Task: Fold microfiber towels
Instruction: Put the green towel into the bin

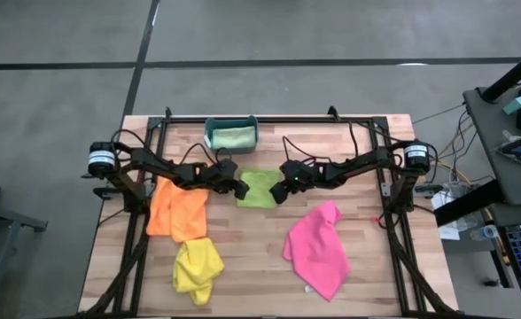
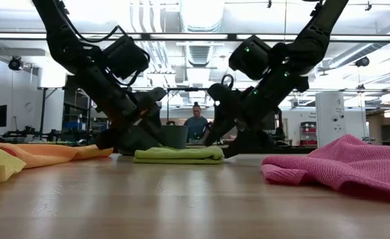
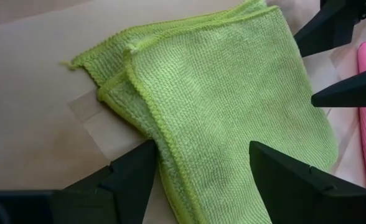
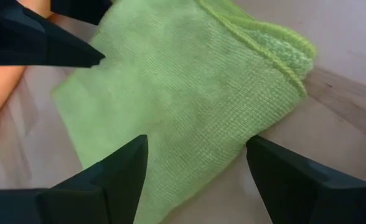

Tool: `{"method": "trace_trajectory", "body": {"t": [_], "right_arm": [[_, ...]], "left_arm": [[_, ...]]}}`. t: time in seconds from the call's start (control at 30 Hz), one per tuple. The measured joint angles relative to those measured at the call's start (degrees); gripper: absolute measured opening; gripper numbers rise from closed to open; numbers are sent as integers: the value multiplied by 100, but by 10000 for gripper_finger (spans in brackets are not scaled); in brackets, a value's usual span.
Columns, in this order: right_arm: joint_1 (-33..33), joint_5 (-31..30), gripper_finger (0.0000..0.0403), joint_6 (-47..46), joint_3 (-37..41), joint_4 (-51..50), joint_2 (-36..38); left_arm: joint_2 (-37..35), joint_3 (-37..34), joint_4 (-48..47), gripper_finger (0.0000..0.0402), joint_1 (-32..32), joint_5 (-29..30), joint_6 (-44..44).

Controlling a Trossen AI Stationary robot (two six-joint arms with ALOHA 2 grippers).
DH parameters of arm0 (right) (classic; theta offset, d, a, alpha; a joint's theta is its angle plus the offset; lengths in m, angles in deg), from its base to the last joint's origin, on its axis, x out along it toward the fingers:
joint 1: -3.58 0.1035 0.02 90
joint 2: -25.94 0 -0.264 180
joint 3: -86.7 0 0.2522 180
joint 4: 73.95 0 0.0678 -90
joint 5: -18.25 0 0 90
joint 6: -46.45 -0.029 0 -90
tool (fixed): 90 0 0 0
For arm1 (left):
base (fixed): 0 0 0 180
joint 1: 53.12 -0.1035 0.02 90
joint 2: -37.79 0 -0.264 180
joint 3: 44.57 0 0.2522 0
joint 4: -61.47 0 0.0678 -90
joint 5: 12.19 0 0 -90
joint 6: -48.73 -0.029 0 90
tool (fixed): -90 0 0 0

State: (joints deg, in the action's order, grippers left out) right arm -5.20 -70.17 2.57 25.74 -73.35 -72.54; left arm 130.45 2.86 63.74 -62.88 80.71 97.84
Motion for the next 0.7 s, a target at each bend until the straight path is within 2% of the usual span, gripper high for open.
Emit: {"method": "trace_trajectory", "body": {"t": [0.27,0.4,0.57,0.7], "right_arm": [[3,35,260,20,0,124,0],[3,65,255,18,0,347,-185],[-7,515,237,16,-84,1003,-600],[-9,565,223,56,-195,951,-643]], "left_arm": [[0,4,9,237,46,55,7],[2,-2,8,213,48,68,7],[5,-7,42,180,66,65,6],[7,-24,46,152,105,109,-70]]}}
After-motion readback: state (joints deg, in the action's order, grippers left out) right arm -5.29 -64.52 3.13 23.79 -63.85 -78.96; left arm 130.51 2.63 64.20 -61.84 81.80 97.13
